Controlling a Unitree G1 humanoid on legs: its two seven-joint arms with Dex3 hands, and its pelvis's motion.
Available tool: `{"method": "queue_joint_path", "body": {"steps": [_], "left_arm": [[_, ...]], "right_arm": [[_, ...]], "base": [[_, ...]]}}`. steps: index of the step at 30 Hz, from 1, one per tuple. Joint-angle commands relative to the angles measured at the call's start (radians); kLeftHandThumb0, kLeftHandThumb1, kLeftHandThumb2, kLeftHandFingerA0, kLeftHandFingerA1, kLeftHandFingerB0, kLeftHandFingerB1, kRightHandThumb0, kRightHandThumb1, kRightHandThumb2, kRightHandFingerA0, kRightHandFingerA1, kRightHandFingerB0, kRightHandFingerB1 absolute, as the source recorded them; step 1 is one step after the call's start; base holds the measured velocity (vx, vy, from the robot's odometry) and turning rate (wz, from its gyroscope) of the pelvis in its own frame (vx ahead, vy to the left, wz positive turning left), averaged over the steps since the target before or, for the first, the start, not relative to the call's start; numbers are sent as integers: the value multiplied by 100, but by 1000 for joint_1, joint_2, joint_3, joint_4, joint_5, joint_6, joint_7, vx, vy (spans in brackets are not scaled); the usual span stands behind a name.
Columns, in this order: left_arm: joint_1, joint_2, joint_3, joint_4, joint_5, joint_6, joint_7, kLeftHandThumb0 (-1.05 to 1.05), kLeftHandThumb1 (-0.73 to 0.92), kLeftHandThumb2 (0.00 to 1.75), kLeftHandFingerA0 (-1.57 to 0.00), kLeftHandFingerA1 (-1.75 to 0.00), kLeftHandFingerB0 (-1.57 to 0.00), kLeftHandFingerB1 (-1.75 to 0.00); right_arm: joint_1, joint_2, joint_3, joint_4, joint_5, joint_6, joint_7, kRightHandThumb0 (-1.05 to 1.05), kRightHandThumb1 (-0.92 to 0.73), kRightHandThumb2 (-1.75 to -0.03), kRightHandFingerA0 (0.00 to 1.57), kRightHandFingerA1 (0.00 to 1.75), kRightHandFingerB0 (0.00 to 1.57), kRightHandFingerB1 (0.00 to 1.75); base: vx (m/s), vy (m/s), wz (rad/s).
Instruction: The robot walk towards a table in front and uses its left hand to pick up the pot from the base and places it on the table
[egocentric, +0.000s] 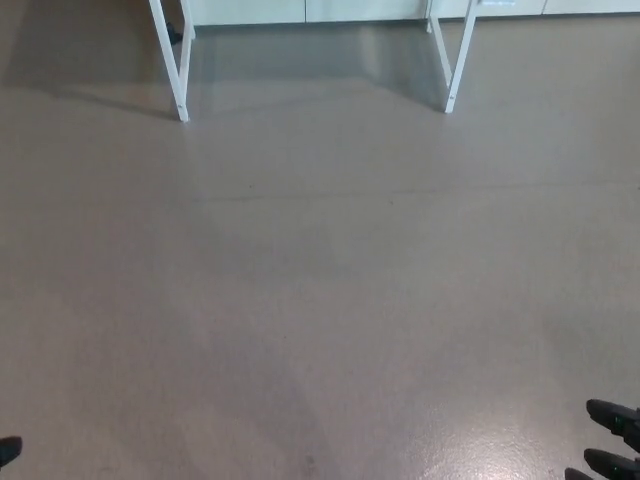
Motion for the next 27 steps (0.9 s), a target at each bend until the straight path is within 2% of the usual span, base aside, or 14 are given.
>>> {"method": "queue_joint_path", "body": {"steps": [1, 14, 21, 22, 23, 24, 25, 27], "left_arm": [[23, 16, 10, 13, -28, -44, -52, 2, 37, 84, -20, -52, -19, -49], [49, 9, 15, 24, -36, -45, -66, 3, 38, 84, -17, -51, -18, -49], [75, 10, -1, 5, -18, -59, -47, 2, 37, 84, -21, -52, -19, -49], [74, 8, 0, 3, -21, -52, -45, 2, 37, 84, -22, -52, -19, -49], [73, 7, 2, 2, -24, -45, -45, 2, 37, 84, -22, -52, -19, -49], [76, 8, 3, 5, -25, -46, -47, 1, 37, 84, -21, -52, -19, -49], [81, 8, -2, 6, -19, -56, -44, 0, 37, 84, -22, -53, -19, -49], [89, 7, -3, 3, -18, -61, -43, 1, 38, 84, -20, -52, -18, -49]], "right_arm": [[30, -1, -16, 7, 32, -33, 20, -5, -39, -84, 30, 56, 26, 53], [70, -2, -12, 6, 25, -43, 15, -7, -38, -84, 33, 57, 27, 53], [76, -4, -13, 18, 27, -39, 18, -8, -37, -83, 30, 56, 27, 53], [77, -4, -12, 16, 26, -39, 18, -11, -55, -56, 39, 42, 39, 39], [77, -5, -12, 14, 26, -38, 17, -11, -55, -56, 39, 42, 39, 39], [78, -6, -10, 22, 22, -44, 19, -8, -37, -82, 30, 56, 29, 54], [80, -10, -6, 22, 14, -40, 14, -7, -38, -84, 25, 54, 27, 53], [86, -10, -2, 20, 14, -44, 16, -6, -39, -84, 26, 54, 27, 53]], "base": [[0, 0, 0], [52, 1, -2], [84, 40, 6], [95, 189, -8], [63, 226, -10], [96, 306, -23], [202, 527, 56], [216, 492, -27]]}}
